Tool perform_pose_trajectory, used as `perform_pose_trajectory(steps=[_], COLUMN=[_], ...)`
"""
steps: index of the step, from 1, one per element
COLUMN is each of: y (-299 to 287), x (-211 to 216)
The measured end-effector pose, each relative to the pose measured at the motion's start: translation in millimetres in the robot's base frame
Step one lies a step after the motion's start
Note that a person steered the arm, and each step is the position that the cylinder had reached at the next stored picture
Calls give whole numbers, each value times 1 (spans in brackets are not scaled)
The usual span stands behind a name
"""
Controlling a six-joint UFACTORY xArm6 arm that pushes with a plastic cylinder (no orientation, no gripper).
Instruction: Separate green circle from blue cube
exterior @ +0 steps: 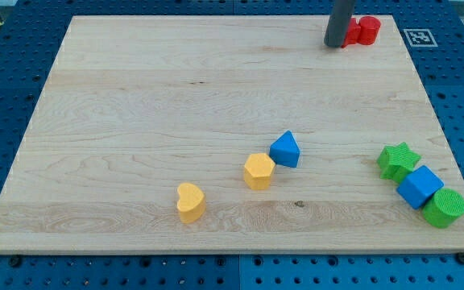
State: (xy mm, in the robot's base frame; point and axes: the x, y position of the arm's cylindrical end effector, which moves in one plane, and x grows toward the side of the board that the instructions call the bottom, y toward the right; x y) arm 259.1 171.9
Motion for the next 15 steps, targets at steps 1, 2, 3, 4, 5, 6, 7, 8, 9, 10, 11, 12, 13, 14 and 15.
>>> perform_pose_trajectory(steps=[1,2,3,4,5,6,7,8,9,10,11,12,13,14,15], y=[0,-2,-43,-47,-47,-47,-47,-31,-4,25,74,96,95,85,80], x=[-15,-17,11,73,137,200,259,315,358,359,358,358,358,356,341])
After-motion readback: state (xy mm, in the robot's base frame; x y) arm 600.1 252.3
